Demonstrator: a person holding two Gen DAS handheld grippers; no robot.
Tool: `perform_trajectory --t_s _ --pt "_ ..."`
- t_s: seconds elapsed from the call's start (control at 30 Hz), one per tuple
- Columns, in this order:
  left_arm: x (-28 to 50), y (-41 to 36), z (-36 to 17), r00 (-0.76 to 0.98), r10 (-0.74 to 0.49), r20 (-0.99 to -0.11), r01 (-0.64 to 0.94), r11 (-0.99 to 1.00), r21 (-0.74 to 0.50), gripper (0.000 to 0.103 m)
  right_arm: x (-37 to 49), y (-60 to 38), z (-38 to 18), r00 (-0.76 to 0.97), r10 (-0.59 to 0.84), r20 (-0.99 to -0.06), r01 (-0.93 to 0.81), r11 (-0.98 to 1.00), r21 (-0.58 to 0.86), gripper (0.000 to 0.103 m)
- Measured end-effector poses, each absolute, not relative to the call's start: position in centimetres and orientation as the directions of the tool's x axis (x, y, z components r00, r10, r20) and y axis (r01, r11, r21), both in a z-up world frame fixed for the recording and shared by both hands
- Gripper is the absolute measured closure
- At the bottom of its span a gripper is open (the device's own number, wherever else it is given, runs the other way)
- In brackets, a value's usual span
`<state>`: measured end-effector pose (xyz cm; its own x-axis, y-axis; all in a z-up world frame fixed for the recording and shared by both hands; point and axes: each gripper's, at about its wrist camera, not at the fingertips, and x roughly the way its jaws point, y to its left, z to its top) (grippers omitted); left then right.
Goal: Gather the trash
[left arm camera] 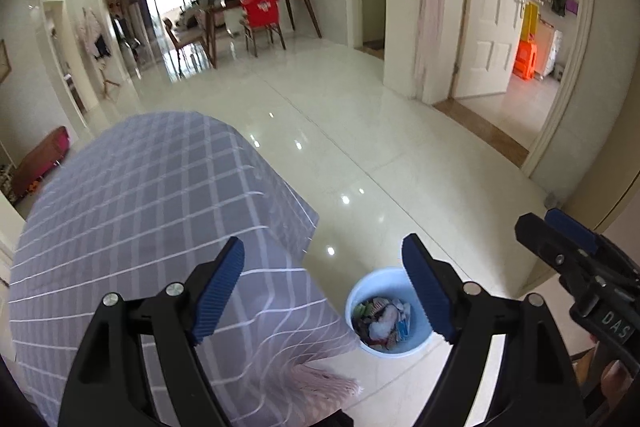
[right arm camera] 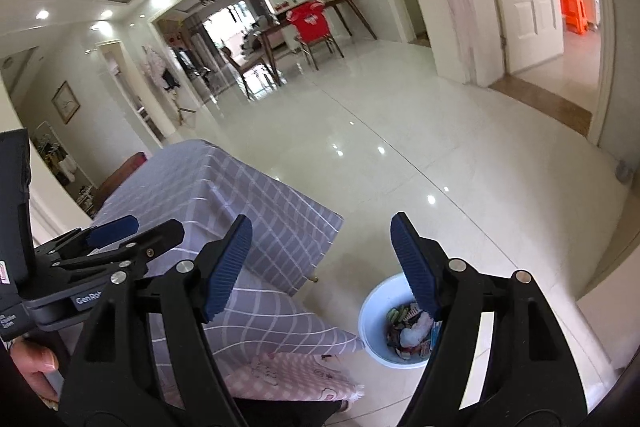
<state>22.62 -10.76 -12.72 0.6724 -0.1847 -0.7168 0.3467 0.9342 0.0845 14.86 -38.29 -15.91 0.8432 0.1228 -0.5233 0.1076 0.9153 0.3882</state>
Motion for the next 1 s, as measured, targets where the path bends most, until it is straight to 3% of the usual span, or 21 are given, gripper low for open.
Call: perform_trajectory --t_s 0.47,0.77,1.0 --pt "10.3 -4.2 -2.6 0.863 -0.12 -0.49 0.181 0.98 0.078 0.013 4.9 -31.8 -6.6 0.931 0.159 -0.328 -0.068 0.96 0.272 0.017" --pt "2.4 -4.0 1.7 0.93 -0.093 -0.356 0.142 0.983 0.114 0.009 -2.6 -31.0 -2.9 0.968 0.16 -0.191 -0.115 0.967 0.229 0.014" --pt "-2.1 -4.8 3.3 0.958 -0.082 -0.276 0.132 0.977 0.168 0.009 -5.4 -31.6 -1.8 0.978 0.155 -0.137 -0.121 0.966 0.228 0.013"
